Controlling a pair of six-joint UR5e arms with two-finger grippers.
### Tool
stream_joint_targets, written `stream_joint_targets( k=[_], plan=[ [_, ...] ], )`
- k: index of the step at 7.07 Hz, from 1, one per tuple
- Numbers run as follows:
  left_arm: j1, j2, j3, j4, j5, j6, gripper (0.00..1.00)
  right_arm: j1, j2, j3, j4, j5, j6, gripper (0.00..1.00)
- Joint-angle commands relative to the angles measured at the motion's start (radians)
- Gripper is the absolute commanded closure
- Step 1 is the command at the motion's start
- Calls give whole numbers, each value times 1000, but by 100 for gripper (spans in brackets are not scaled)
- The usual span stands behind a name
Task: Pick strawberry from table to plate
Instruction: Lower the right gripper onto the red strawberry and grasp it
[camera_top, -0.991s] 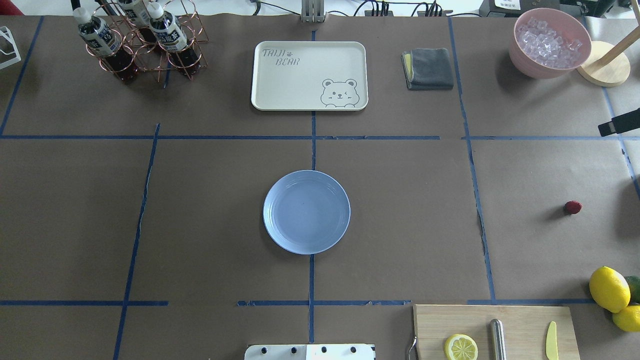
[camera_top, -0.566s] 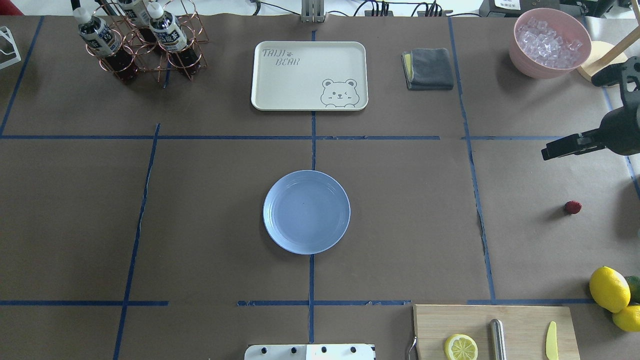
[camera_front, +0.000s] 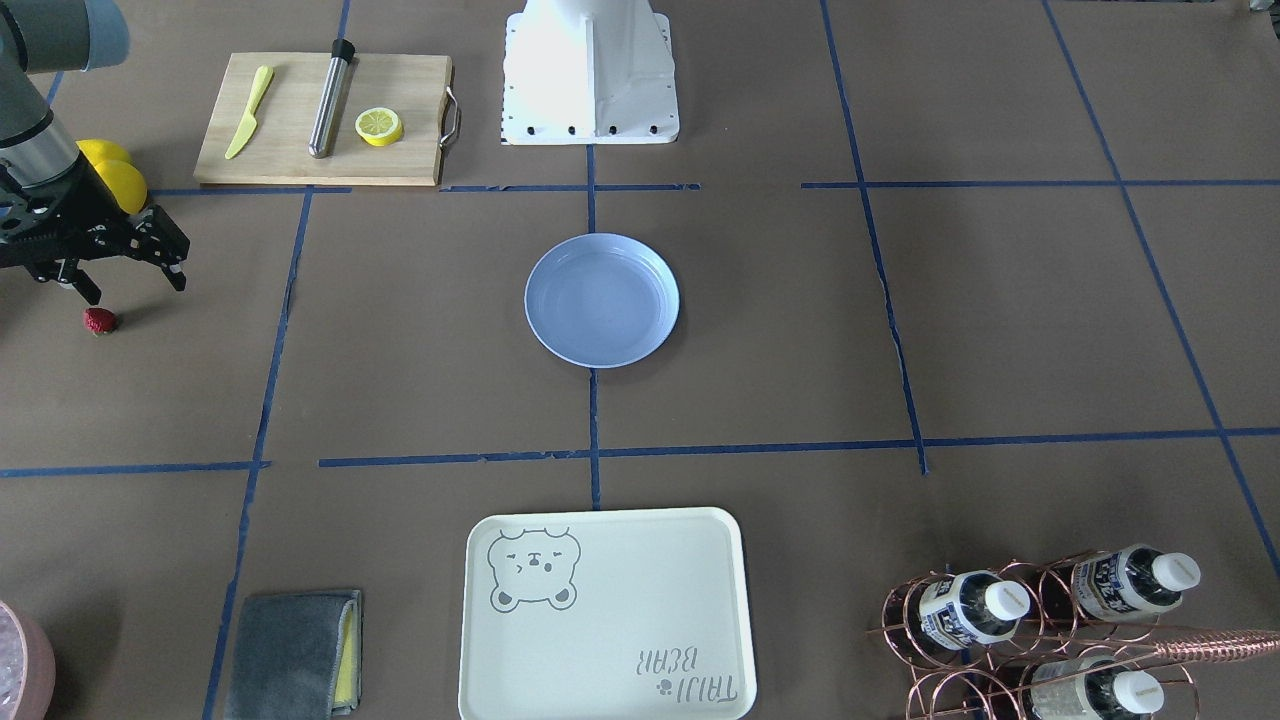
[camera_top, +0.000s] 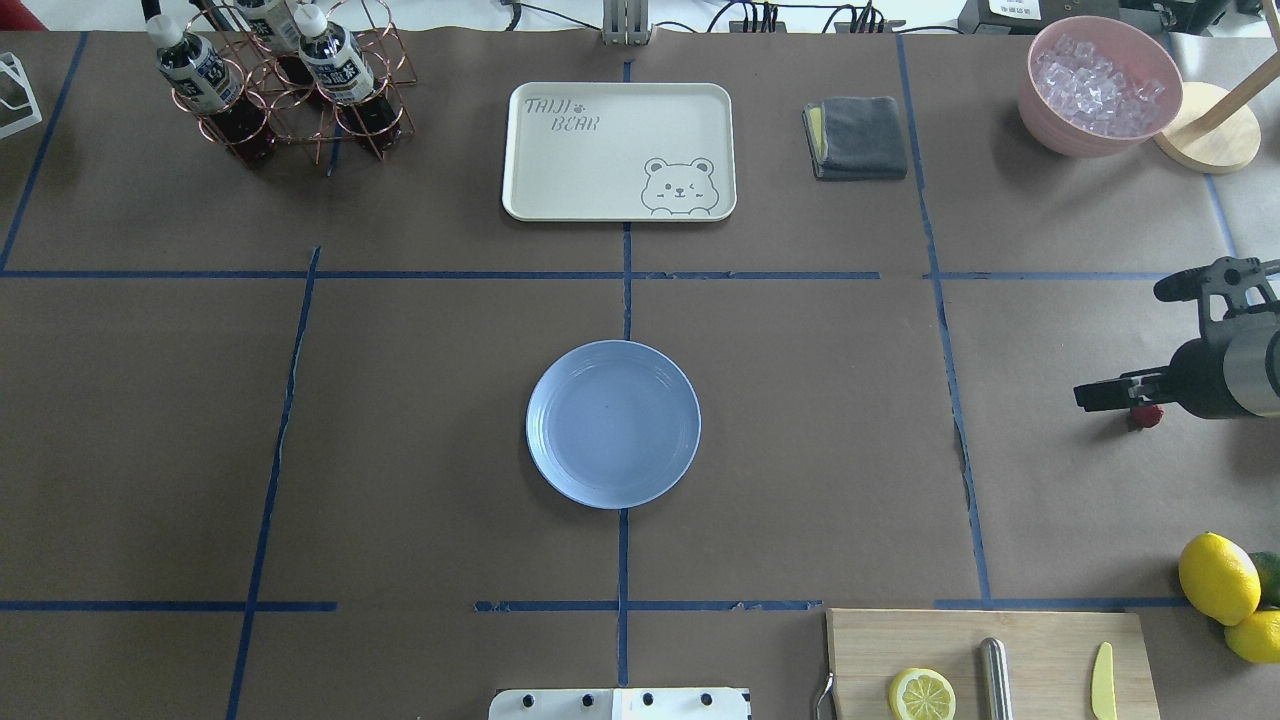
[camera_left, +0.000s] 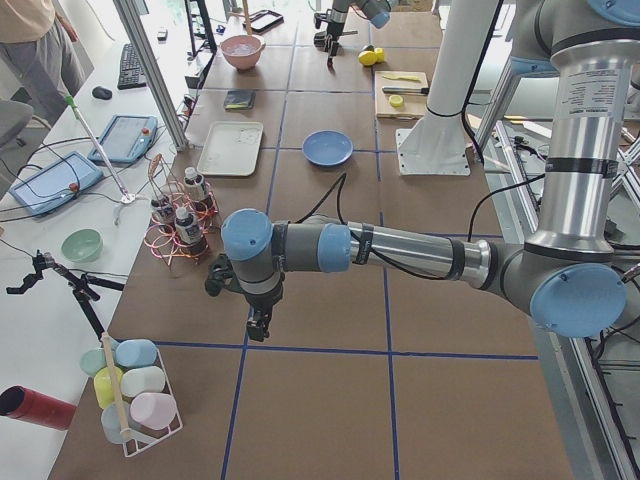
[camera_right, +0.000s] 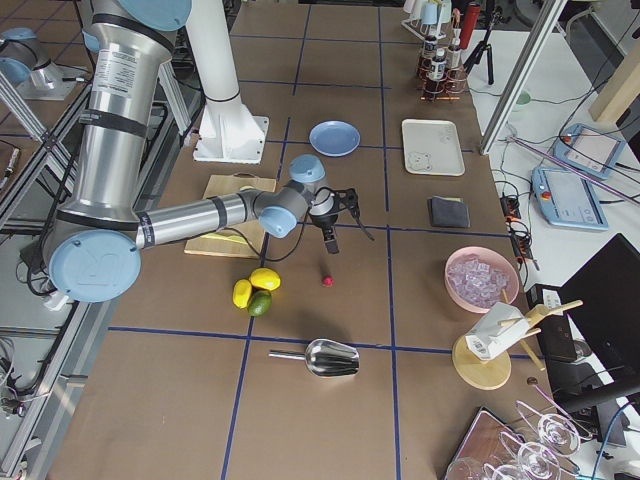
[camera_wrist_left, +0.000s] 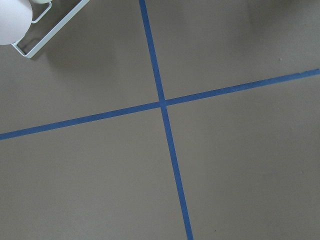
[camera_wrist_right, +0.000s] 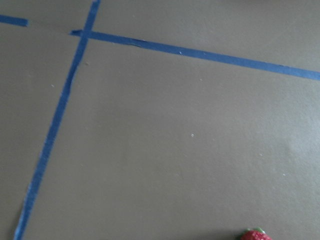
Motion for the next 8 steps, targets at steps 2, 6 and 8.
stream_joint_targets(
  k=[2,6,8],
  plan=[
    [0,8,0,-2,-1,0,0,-4,-38,-200,266,-2,-84,0],
    [-1,14,-1,0,-1,1,0,-4,-27,-210,271,-13,-84,46],
    [-1,16,-1,0,1,1,0,-2,-27,-210,271,-13,-84,97]
  ],
)
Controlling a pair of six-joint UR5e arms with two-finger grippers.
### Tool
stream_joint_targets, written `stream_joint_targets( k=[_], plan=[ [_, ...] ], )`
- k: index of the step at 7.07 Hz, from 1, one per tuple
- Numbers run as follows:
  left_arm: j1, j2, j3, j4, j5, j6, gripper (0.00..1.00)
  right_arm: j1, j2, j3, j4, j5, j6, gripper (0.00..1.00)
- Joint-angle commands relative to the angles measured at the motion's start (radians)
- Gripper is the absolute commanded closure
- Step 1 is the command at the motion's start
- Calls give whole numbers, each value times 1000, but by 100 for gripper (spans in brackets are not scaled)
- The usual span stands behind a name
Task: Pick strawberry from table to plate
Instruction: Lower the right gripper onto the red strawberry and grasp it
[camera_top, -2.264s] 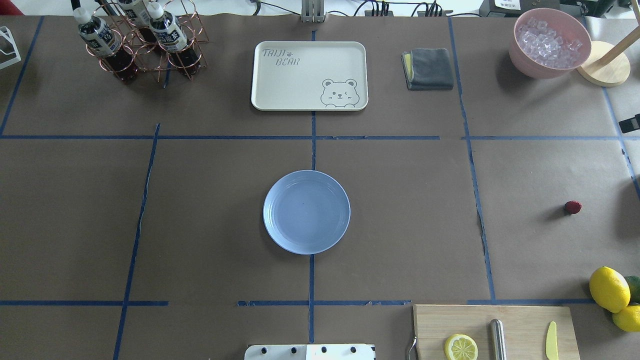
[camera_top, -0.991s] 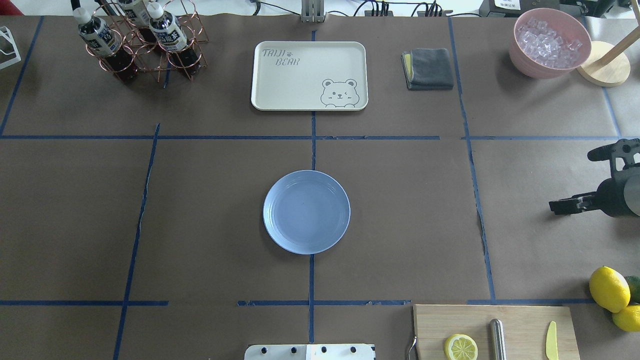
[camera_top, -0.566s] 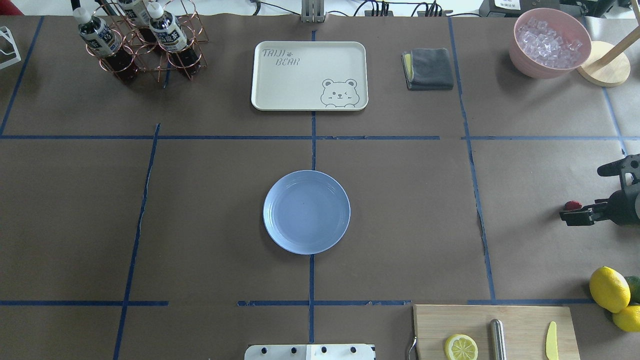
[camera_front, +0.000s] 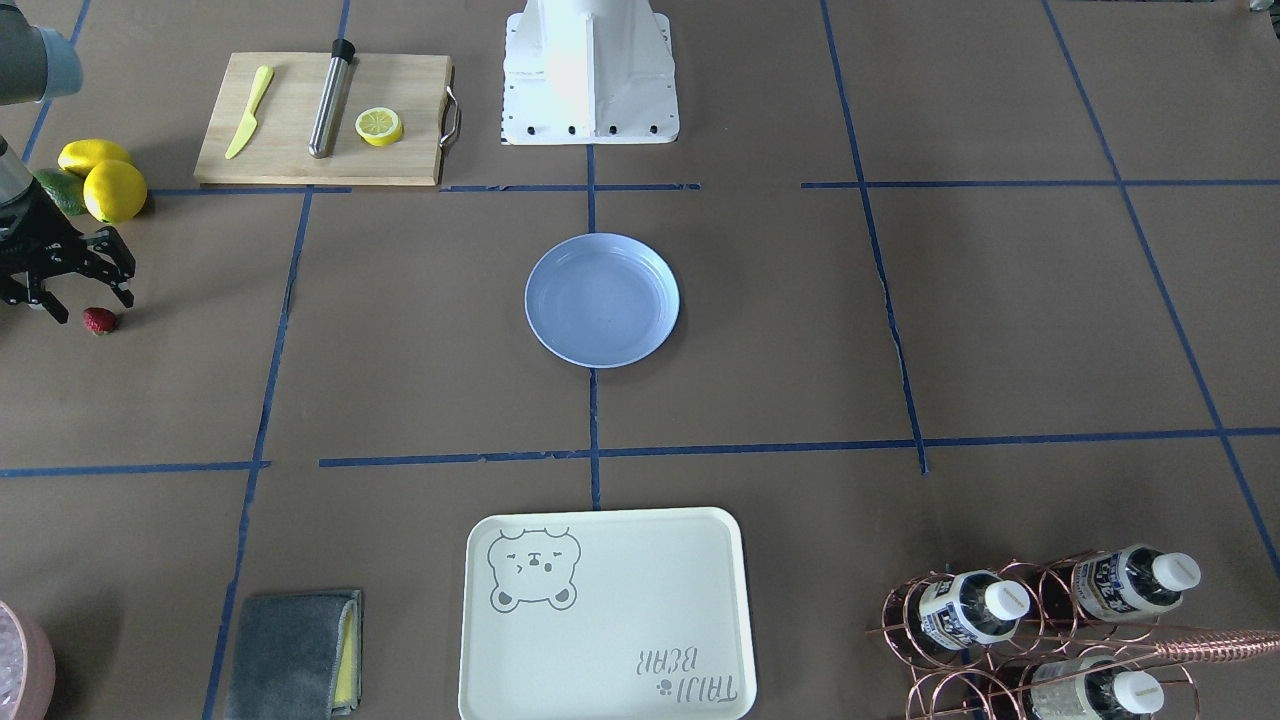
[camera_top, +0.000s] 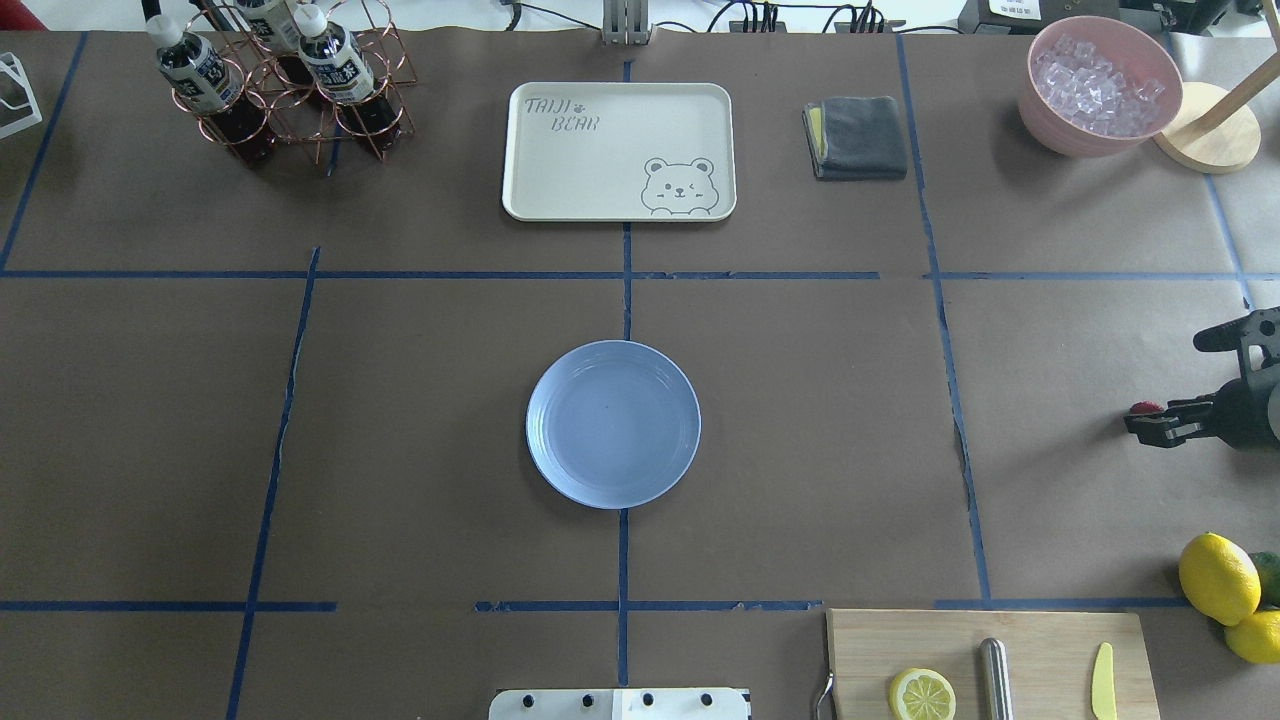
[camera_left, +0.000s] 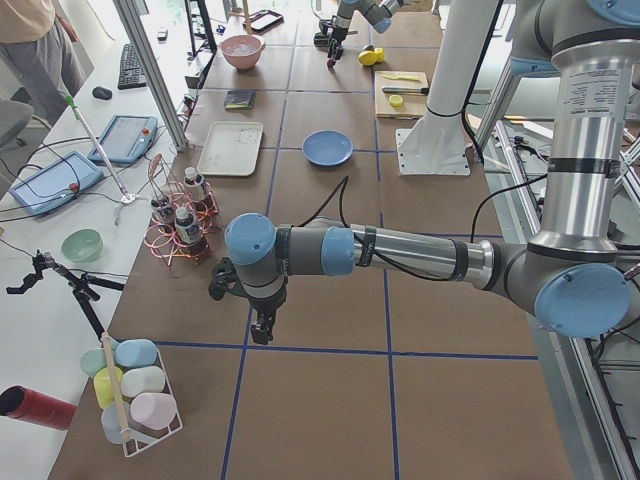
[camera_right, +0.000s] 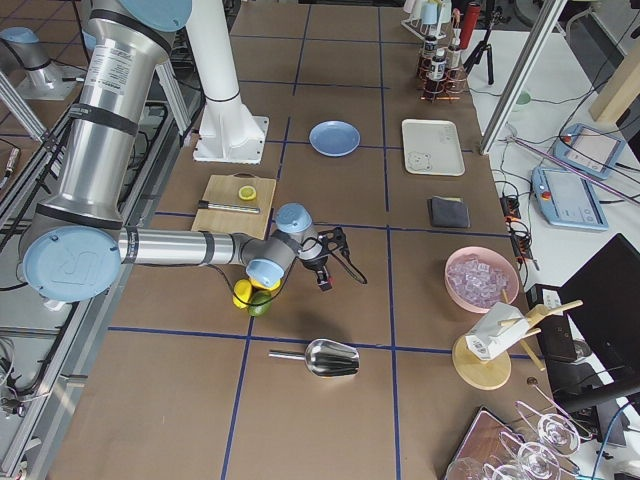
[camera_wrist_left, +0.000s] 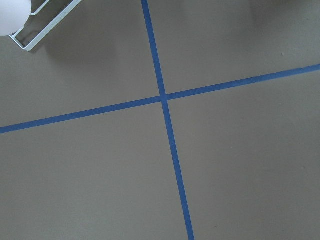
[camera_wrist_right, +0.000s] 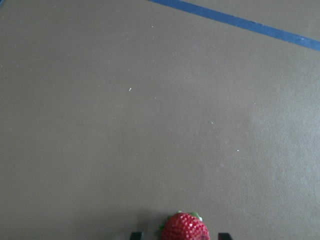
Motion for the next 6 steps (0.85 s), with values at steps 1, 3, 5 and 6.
stream_joint_targets(
  k=[1,3,5,6],
  plan=[
    [0,8,-3,0,1,2,0,3,0,9,2,1,0,100],
    [0,15,-11,0,0,2,0,26,0,82,-18,12,5,100],
    [0,15,-14,0,0,2,0,26,120,284,-288,15,180,100],
    [0,13,-17,0,0,2,0,4,270,299,-428,17,278,100]
  ],
)
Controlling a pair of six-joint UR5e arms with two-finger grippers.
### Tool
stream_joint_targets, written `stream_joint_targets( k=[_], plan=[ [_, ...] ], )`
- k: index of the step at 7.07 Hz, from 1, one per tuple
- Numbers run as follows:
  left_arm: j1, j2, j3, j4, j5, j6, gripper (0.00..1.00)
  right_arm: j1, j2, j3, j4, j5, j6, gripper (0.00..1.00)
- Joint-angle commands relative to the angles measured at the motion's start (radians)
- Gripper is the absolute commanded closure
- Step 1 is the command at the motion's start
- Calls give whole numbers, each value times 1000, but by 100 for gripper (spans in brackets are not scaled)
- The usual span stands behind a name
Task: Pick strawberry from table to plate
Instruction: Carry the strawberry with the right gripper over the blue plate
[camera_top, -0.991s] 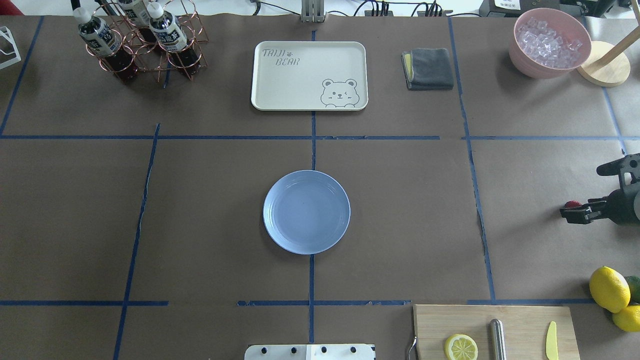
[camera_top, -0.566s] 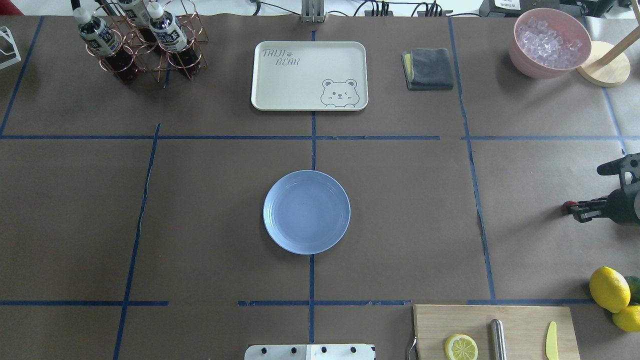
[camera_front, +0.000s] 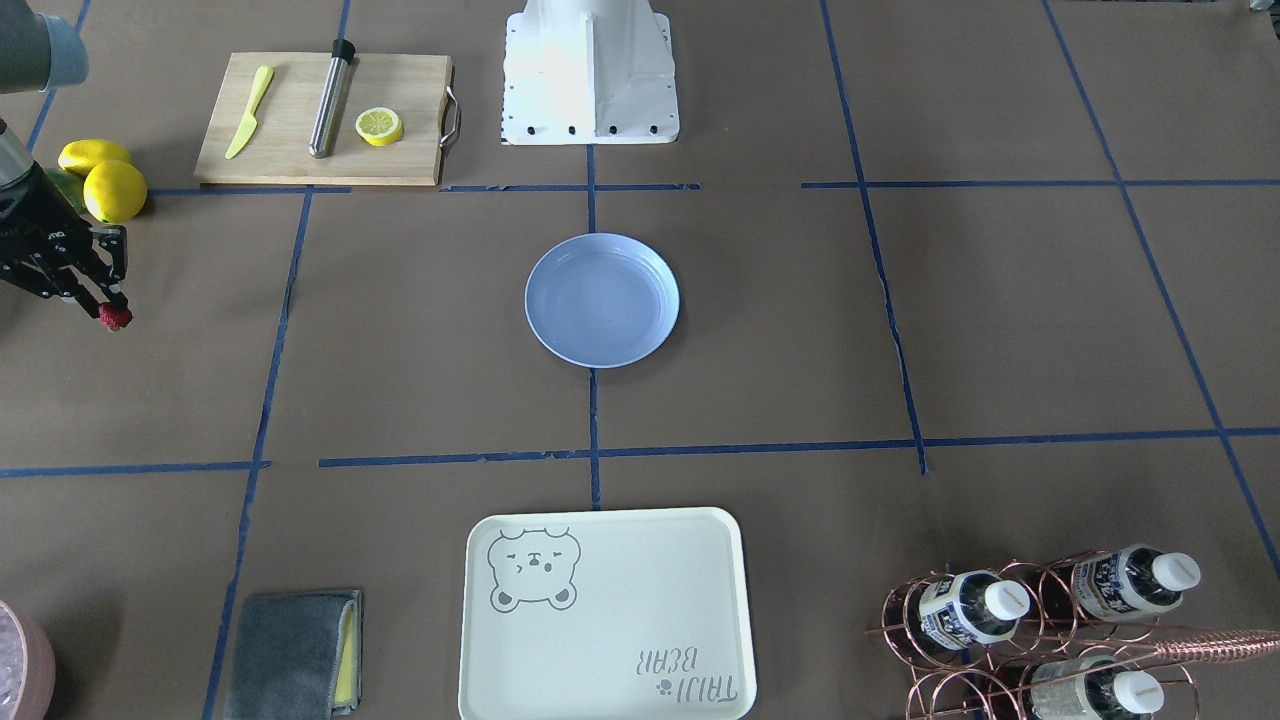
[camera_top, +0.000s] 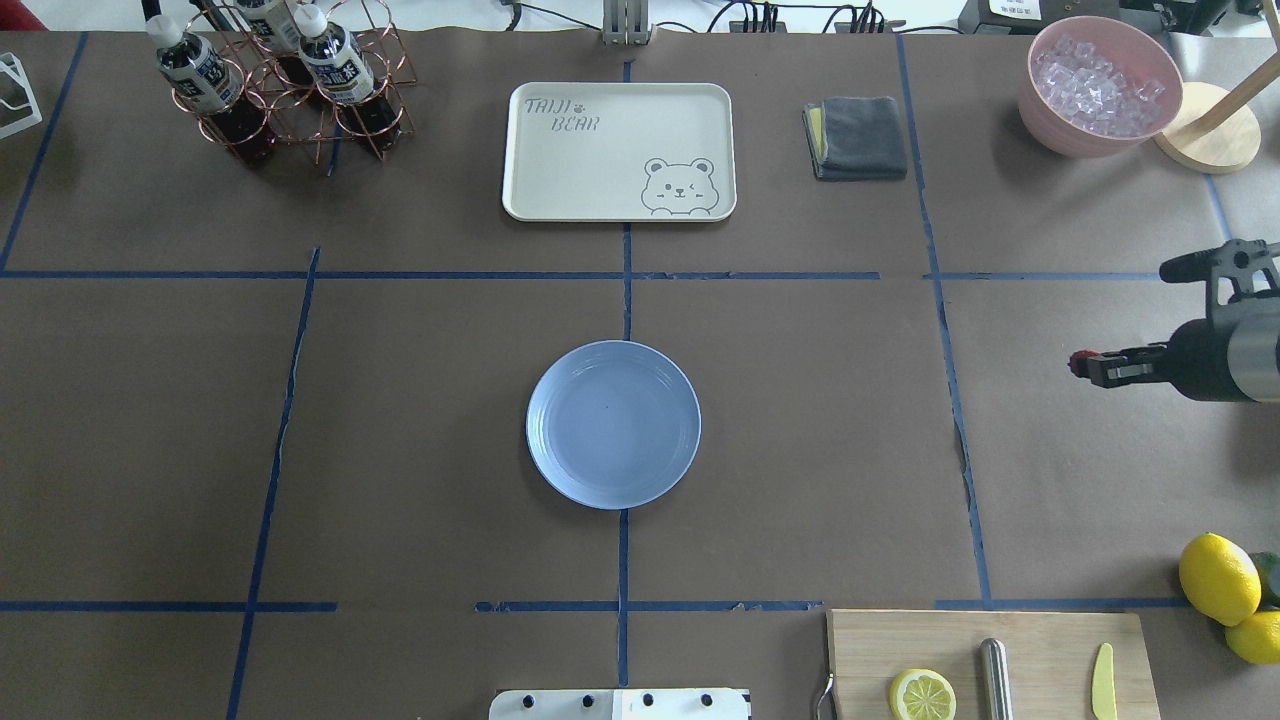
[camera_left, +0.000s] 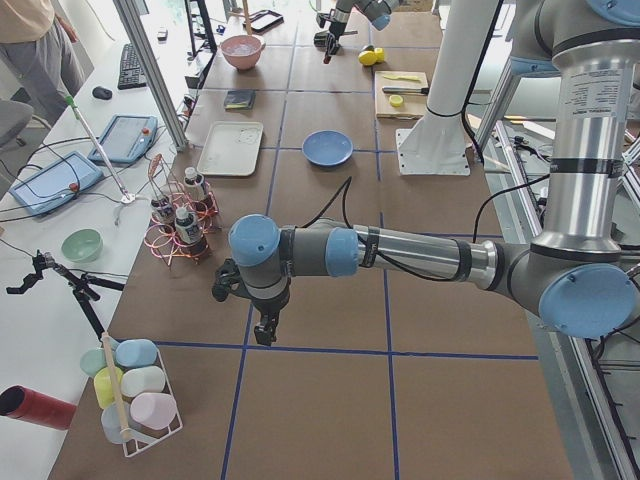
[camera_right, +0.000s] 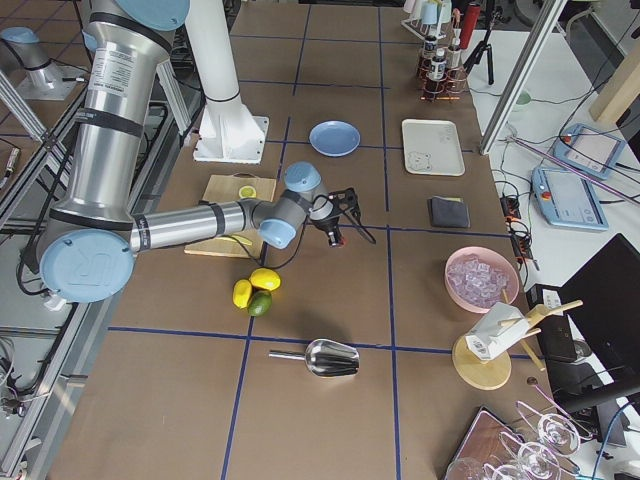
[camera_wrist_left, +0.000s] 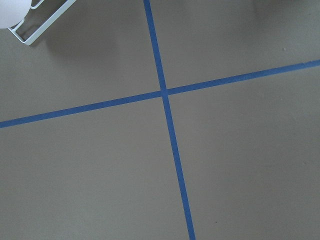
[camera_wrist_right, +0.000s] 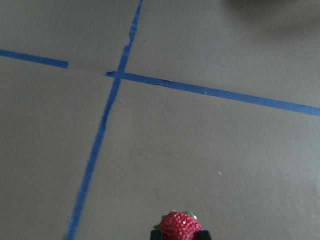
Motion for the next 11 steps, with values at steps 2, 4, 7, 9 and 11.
stream_joint_targets(
  k=[2,4,7,9,11],
  plan=[
    [0,-3,-5,0,0,-2,0,-113,435,49,-433,-11,208,100],
    [0,-3,-8,0,-2,-2,0,-291,677,20,-655,-156,371,100],
    [0,-3,-6,0,0,-2,0,-446,900,-224,-700,-339,477,100],
    [0,-1,-5,0,-2,-2,0,-473,977,-346,-700,-356,502,100],
    [0,-1,-5,0,-2,-2,0,-500,981,-363,-708,-397,502,100]
  ],
)
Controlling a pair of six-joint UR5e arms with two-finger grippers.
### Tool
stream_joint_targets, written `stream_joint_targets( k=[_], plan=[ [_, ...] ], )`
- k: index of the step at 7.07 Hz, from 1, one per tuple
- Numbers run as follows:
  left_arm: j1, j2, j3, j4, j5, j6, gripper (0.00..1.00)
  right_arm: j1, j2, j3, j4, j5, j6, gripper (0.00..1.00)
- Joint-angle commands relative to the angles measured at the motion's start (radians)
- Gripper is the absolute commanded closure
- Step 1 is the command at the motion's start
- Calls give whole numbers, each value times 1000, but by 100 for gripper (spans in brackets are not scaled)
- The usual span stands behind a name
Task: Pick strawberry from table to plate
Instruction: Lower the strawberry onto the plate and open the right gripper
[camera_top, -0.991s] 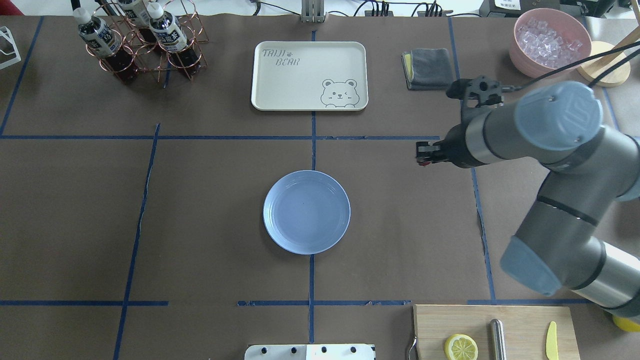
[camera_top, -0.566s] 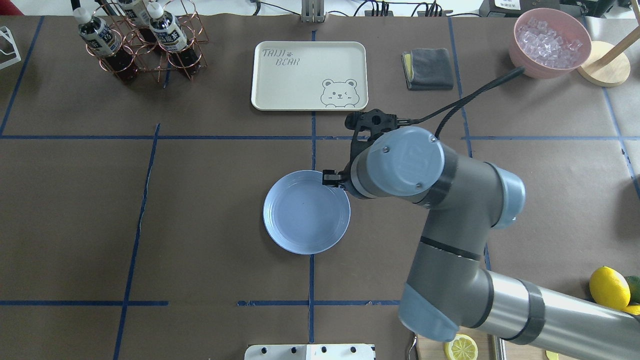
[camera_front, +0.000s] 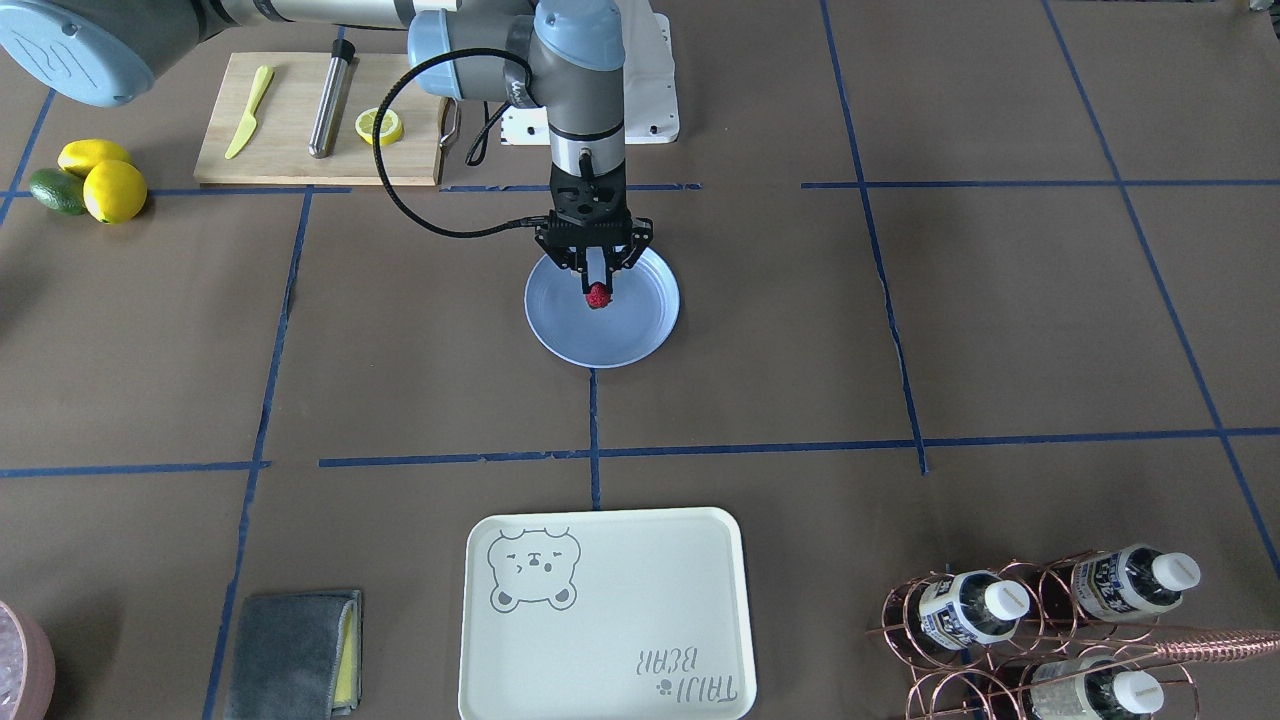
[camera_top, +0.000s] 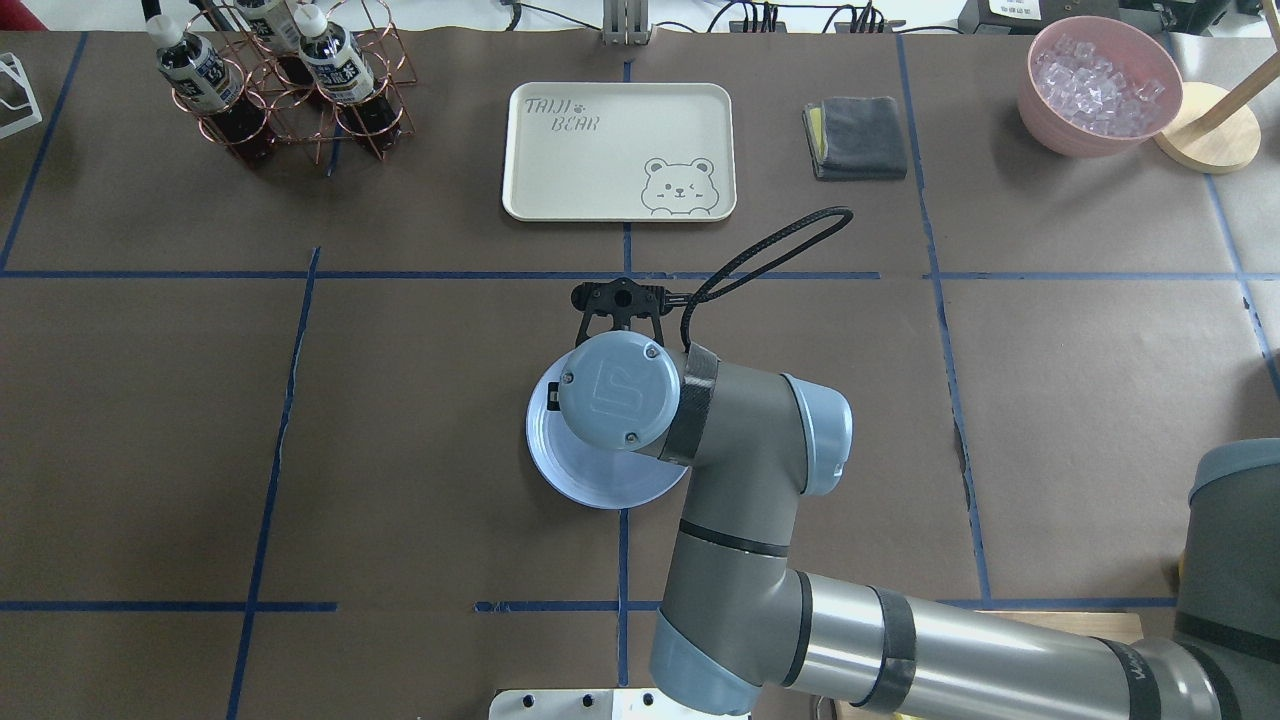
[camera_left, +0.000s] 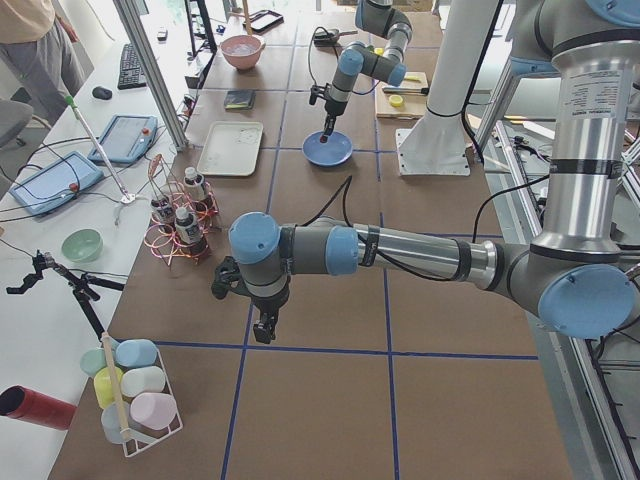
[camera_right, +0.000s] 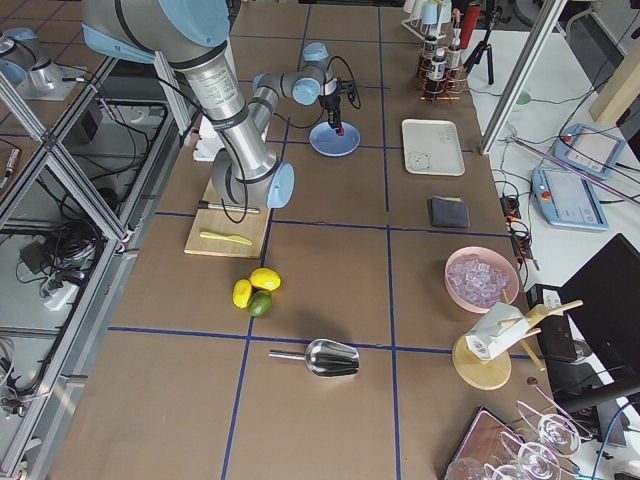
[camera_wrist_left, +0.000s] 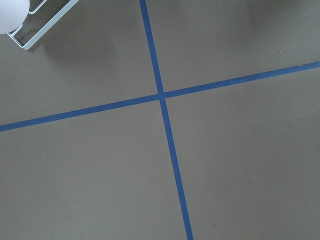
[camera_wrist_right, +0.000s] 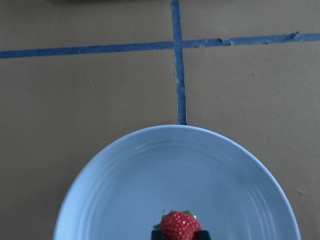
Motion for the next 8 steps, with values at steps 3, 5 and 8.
stream_joint_targets(
  k=[3,5,8],
  plan=[
    [0,2,0,0,1,0,0,-28,9,-52,-3,-48,-3,100],
    [0,0,-1,0,0,0,0,-36,11,-53,-2,-45,-9,60],
    [0,2,-1,0,0,0,0,-21,6,-12,-2,-39,-15,0]
  ],
)
